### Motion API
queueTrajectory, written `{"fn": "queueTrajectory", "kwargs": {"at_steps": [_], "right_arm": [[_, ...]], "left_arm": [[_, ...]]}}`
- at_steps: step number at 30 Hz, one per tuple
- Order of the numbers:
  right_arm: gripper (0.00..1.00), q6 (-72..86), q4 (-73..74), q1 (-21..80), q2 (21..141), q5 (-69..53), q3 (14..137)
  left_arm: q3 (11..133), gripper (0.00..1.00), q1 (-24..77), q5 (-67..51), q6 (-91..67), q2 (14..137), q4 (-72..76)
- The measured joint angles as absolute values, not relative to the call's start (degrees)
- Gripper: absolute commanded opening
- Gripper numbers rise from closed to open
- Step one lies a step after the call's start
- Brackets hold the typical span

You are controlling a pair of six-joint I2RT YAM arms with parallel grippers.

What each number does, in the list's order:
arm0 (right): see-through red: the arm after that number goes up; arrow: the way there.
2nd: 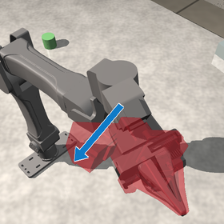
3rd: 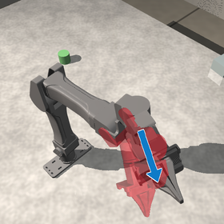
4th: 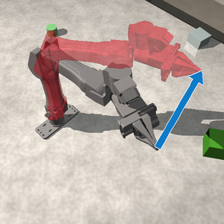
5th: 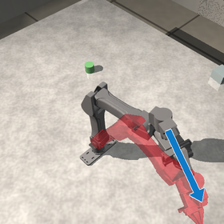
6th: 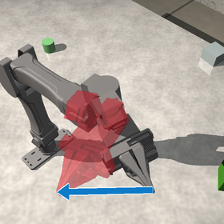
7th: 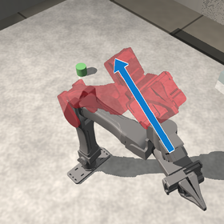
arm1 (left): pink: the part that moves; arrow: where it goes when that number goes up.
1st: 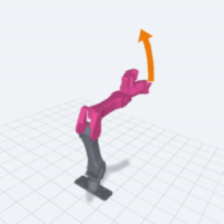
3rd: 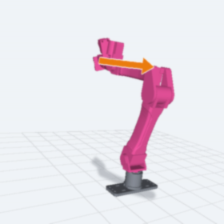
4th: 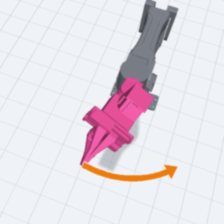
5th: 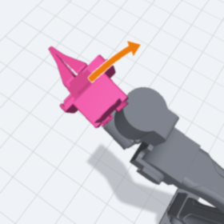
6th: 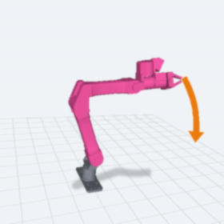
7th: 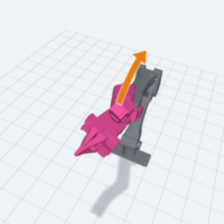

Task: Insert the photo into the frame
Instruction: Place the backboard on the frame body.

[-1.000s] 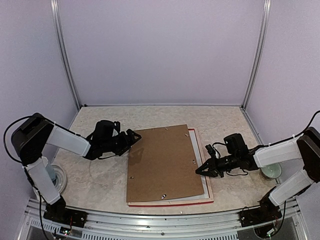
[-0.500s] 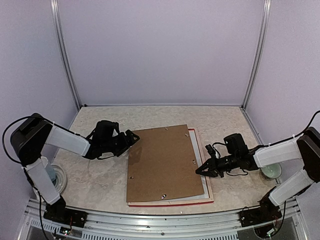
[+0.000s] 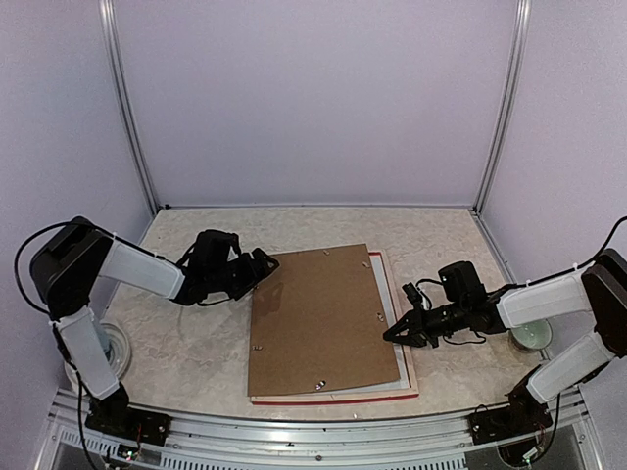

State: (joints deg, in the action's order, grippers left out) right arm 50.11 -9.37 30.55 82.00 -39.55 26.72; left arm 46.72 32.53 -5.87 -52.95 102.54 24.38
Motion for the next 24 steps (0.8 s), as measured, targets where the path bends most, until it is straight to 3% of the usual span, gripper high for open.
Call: {"fn": "queueTrajectory", "kwargs": {"at_steps": [14, 24], "right_arm": [[0.0, 50.06, -9.37, 30.55, 81.97, -39.55, 26.72], [0.0, 50.17, -9.39, 30.55, 81.95, -39.48, 26.72]], "left_arm": [[47.88, 0.91, 32.62, -6.2, -52.34, 104.05, 25.19], [47.27, 0.91, 34.0, -3.99, -51.48, 97.06, 22.31]]}}
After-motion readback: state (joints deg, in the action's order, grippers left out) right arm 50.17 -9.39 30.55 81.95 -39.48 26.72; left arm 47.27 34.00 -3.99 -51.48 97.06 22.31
